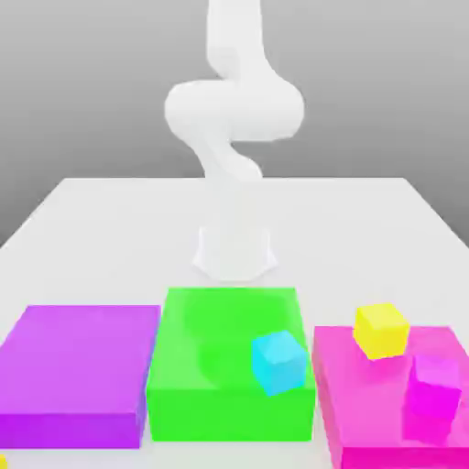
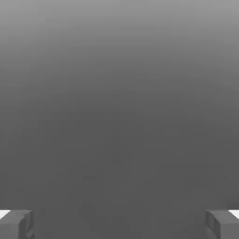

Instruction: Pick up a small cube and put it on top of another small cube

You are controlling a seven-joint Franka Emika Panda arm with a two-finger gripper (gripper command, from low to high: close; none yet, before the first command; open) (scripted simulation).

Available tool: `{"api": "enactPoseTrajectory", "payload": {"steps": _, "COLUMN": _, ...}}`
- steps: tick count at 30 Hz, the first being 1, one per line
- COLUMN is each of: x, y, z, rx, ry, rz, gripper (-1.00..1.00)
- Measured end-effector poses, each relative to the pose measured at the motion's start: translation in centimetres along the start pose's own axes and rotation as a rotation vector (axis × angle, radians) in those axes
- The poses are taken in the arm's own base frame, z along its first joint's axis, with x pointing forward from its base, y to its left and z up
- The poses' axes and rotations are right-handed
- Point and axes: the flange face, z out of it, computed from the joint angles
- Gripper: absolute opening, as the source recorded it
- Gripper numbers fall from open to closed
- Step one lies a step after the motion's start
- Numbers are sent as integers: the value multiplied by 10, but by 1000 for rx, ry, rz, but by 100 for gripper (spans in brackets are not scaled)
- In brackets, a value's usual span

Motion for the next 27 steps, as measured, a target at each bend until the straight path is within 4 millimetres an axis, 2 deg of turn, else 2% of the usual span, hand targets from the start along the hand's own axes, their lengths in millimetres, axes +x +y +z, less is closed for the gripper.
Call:
{"api": "enactPoseTrajectory", "payload": {"steps": 6, "x": 34, "y": 18, "z": 95, "rx": -158, "ry": -41, "rz": 25, "gripper": 0}}
{"api": "enactPoseTrajectory", "payload": {"steps": 13, "x": 64, "y": 68, "z": 203, "rx": -313, "ry": -115, "rz": 65, "gripper": 0}}
{"api": "enactPoseTrajectory", "payload": {"steps": 16, "x": 73, "y": 99, "z": 249, "rx": -372, "ry": -154, "rz": 87, "gripper": 0}}
{"api": "enactPoseTrajectory", "payload": {"steps": 20, "x": 84, "y": 153, "z": 305, "rx": -446, "ry": -208, "rz": 132, "gripper": 0}}
{"api": "enactPoseTrajectory", "payload": {"steps": 27, "x": 74, "y": 244, "z": 399, "rx": -534, "ry": -329, "rz": 193, "gripper": 0}}
